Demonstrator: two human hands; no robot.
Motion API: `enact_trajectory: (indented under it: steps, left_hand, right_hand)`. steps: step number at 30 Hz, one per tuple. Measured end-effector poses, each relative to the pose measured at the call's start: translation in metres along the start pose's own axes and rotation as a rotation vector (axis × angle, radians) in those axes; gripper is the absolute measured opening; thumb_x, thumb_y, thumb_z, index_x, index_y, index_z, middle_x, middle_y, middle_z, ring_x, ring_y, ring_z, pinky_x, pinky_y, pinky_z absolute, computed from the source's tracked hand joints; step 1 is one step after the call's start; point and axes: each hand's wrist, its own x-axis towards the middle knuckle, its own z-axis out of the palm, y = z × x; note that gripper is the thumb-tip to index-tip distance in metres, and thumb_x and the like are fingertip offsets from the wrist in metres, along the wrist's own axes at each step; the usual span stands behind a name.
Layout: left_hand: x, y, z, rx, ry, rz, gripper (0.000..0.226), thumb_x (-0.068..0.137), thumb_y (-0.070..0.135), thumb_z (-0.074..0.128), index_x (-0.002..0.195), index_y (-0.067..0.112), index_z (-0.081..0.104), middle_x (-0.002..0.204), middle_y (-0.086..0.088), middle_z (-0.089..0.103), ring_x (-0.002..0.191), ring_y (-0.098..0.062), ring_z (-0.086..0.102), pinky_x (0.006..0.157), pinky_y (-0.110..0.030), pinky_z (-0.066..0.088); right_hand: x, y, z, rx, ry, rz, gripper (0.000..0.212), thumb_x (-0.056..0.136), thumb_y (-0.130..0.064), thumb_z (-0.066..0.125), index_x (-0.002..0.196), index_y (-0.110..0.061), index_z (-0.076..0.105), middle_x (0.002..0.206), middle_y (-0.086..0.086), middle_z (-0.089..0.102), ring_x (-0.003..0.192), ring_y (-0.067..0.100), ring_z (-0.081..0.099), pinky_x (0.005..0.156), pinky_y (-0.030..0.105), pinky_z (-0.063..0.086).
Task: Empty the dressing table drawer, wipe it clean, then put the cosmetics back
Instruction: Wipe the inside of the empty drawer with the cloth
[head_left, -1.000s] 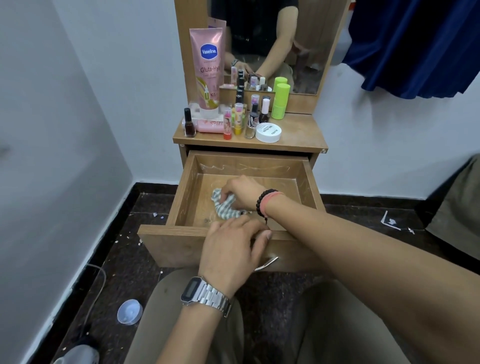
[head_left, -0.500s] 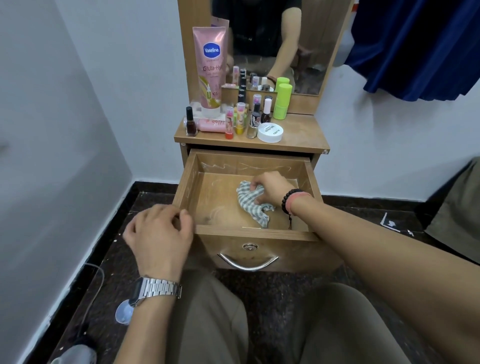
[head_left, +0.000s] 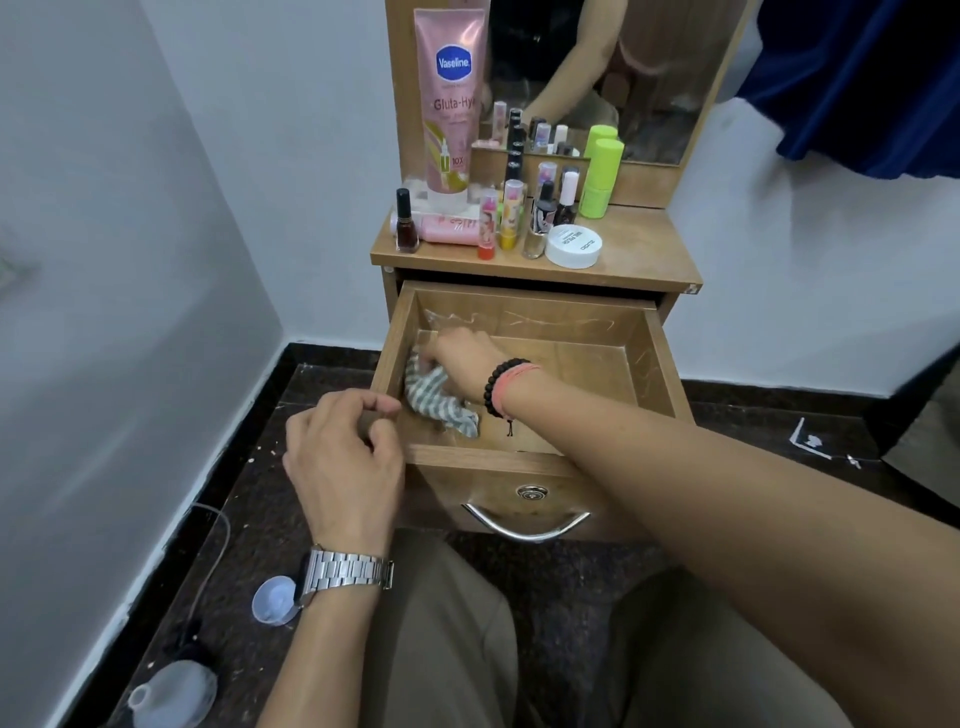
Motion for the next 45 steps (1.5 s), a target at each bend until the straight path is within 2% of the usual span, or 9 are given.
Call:
enact_trajectory:
  steps: [9, 14, 25, 32, 37, 39, 41, 43, 45]
  left_hand:
    - [0.0, -0.003, -0.002, -0.044, 0.042, -0.057, 0.024, 0.077, 0.011, 0.049, 0.089, 0.023, 0.066, 0.107, 0.002, 0.058, 0.101, -0.026, 0.051, 0.081, -0.022, 0.029]
    - [0.0, 0.0, -0.006, -0.17, 0.09, -0.145, 0.029, 0.078, 0.003, 0.053, 0.097, 0.021, 0.063, 0.109, 0.0, 0.056, 0.095, -0.023, 0.053, 0.085, -0.036, 0.043]
    - [0.001, 0.002, -0.004, -0.167, 0.1, -0.183, 0.03, 0.079, 0.003, 0.05, 0.096, 0.024, 0.063, 0.1, 0.008, 0.055, 0.087, -0.017, 0.054, 0.072, -0.028, 0.035]
    - [0.004, 0.001, -0.004, -0.161, 0.088, -0.191, 0.03, 0.08, 0.004, 0.05, 0.096, 0.024, 0.064, 0.1, 0.01, 0.055, 0.085, -0.015, 0.053, 0.071, -0.027, 0.033]
    - [0.002, 0.003, -0.006, -0.166, 0.079, -0.181, 0.028, 0.08, 0.005, 0.051, 0.096, 0.023, 0.064, 0.102, 0.007, 0.057, 0.088, -0.015, 0.053, 0.071, -0.028, 0.034]
    - [0.001, 0.002, -0.006, -0.168, 0.077, -0.178, 0.028, 0.08, 0.005, 0.052, 0.096, 0.023, 0.064, 0.103, 0.006, 0.059, 0.09, -0.017, 0.055, 0.072, -0.029, 0.036]
    - [0.001, 0.002, -0.007, -0.175, 0.078, -0.179, 0.028, 0.079, 0.005, 0.052, 0.096, 0.023, 0.065, 0.103, 0.005, 0.059, 0.089, -0.018, 0.055, 0.072, -0.028, 0.036]
    - [0.0, 0.003, -0.007, -0.178, 0.075, -0.179, 0.027, 0.079, 0.004, 0.052, 0.096, 0.022, 0.065, 0.102, 0.004, 0.06, 0.087, -0.016, 0.054, 0.071, -0.027, 0.035]
    - [0.0, 0.004, -0.008, -0.174, 0.073, -0.18, 0.027, 0.079, 0.005, 0.052, 0.096, 0.022, 0.065, 0.102, 0.003, 0.061, 0.085, -0.016, 0.054, 0.069, -0.027, 0.034]
  right_hand:
    - [-0.068, 0.05, -0.021, -0.008, -0.272, -0.181, 0.028, 0.077, -0.005, 0.074, 0.099, -0.019, 0.064, 0.114, 0.0, 0.055, 0.107, 0.021, 0.054, 0.091, 0.035, 0.047]
    - [-0.093, 0.077, -0.026, -0.047, -0.328, -0.214, 0.028, 0.079, -0.008, 0.073, 0.103, -0.019, 0.065, 0.122, -0.003, 0.054, 0.112, 0.017, 0.051, 0.092, 0.027, 0.043]
    - [-0.053, 0.007, -0.006, 0.083, -0.204, -0.395, 0.019, 0.084, -0.006, 0.068, 0.103, -0.01, 0.067, 0.115, 0.009, 0.06, 0.109, 0.024, 0.055, 0.093, 0.039, 0.045]
    - [-0.028, -0.018, 0.007, 0.265, -0.141, -0.042, 0.021, 0.086, -0.014, 0.065, 0.106, -0.013, 0.061, 0.11, 0.006, 0.063, 0.095, 0.022, 0.057, 0.075, 0.031, 0.048]
    - [-0.032, -0.015, 0.008, 0.889, -0.245, 0.356, 0.021, 0.096, -0.006, 0.049, 0.078, -0.016, 0.053, 0.087, 0.007, 0.057, 0.081, 0.022, 0.065, 0.075, 0.032, 0.059]
    - [-0.033, -0.022, 0.006, 0.893, -0.345, 0.357, 0.017, 0.096, -0.009, 0.052, 0.081, -0.017, 0.054, 0.086, 0.005, 0.057, 0.069, 0.013, 0.057, 0.059, 0.023, 0.051]
    - [-0.034, -0.028, 0.0, 0.917, -0.456, 0.348, 0.005, 0.091, -0.009, 0.058, 0.091, -0.014, 0.058, 0.096, 0.01, 0.064, 0.075, 0.018, 0.057, 0.063, 0.025, 0.047]
    - [-0.032, -0.029, -0.001, 0.993, -0.545, 0.364, 0.022, 0.087, -0.01, 0.064, 0.108, -0.008, 0.061, 0.115, 0.02, 0.066, 0.087, 0.026, 0.058, 0.07, 0.03, 0.047]
    - [-0.03, -0.03, 0.001, 0.985, -0.497, 0.421, 0.025, 0.087, -0.006, 0.063, 0.113, -0.005, 0.061, 0.106, 0.017, 0.068, 0.079, 0.023, 0.061, 0.06, 0.026, 0.05]
